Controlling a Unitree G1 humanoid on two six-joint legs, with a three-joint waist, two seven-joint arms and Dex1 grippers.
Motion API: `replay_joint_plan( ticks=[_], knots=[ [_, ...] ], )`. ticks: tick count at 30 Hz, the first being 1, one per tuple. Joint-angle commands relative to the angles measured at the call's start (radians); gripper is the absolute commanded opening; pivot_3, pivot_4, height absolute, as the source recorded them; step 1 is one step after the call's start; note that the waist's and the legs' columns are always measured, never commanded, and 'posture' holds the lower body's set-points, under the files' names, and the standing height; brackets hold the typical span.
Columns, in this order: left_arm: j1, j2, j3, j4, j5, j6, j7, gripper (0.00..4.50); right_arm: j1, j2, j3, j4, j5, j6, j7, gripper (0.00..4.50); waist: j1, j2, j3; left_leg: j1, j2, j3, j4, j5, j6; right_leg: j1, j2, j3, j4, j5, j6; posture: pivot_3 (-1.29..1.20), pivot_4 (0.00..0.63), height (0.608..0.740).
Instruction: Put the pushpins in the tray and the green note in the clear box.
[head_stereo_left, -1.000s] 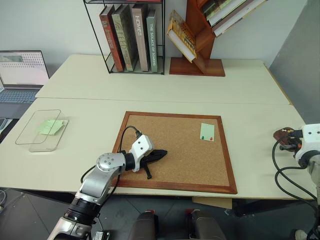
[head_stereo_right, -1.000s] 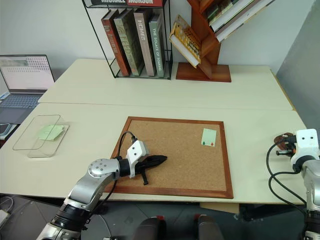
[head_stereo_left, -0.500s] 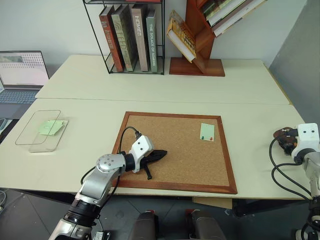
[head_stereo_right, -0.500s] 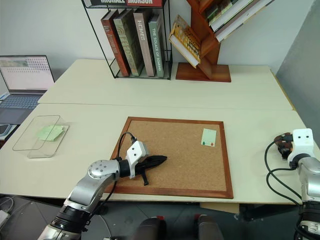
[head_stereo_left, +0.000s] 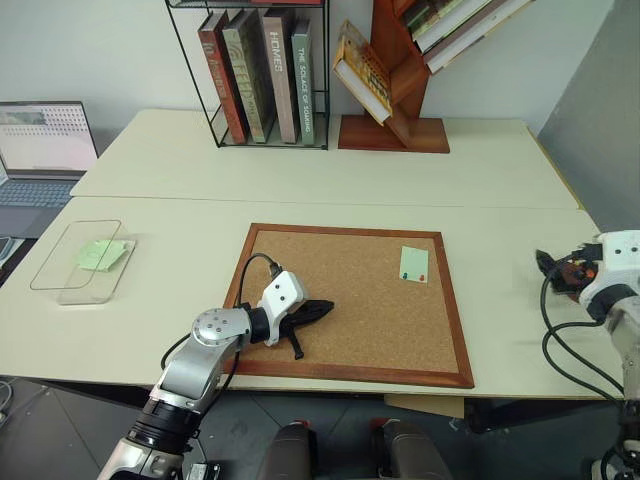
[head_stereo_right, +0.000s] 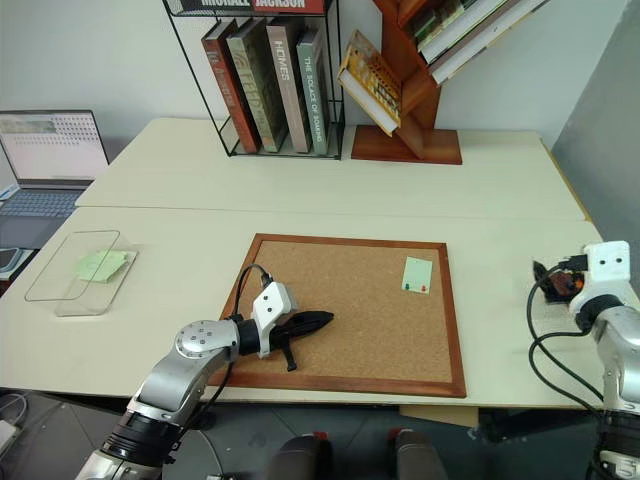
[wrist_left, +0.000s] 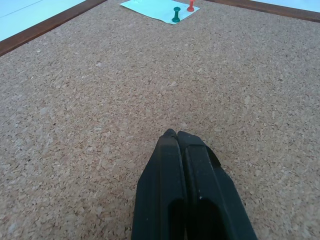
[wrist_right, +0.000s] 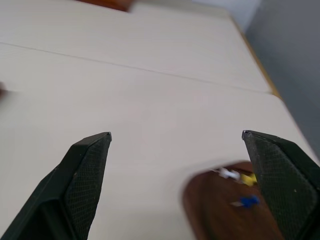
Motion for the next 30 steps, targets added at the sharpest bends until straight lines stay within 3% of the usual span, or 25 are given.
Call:
replay_joint_plan(
  ticks=[1, 10, 21, 30],
  knots=[
    [0.017, 0.009, -0.030, 0.005, 0.022, 0.017, -0.014, 0.00, 0.032, 0.031, 0.050, -0.144, 0.059, -0.056, 0.084, 4.45, 0.000, 0.000, 0.000, 0.000, 0.000, 0.000, 0.000, 0.000, 0.000, 0.000, 0.000, 0.000, 0.000, 0.000, 0.000, 0.00, 0.150, 0.740],
    [0.018, 0.015, -0.028, 0.004, 0.021, 0.022, -0.013, 0.00, 0.045, 0.042, 0.220, -0.259, 0.095, -0.024, 0.212, 4.45, 0.000, 0.000, 0.000, 0.000, 0.000, 0.000, 0.000, 0.000, 0.000, 0.000, -0.001, 0.000, 0.000, 0.000, 0.000, 0.00, 0.150, 0.740],
    [0.014, 0.015, -0.026, 0.004, 0.020, 0.029, -0.011, 0.00, -0.028, 0.052, 0.364, -0.128, 0.018, -0.009, 0.236, 4.45, 0.000, 0.000, 0.000, 0.001, 0.000, 0.000, 0.000, 0.000, 0.000, 0.000, -0.003, 0.000, 0.000, -0.002, -0.004, 0.00, 0.150, 0.740],
    [0.018, 0.019, -0.030, 0.000, 0.021, 0.030, -0.015, 0.00, -0.116, 0.115, 0.401, 0.016, -0.042, -0.074, 0.202, 4.45, 0.000, 0.000, 0.000, 0.000, 0.000, 0.000, 0.000, 0.000, 0.000, 0.000, -0.003, 0.000, 0.000, 0.000, -0.001, 0.00, 0.150, 0.740]
  ],
)
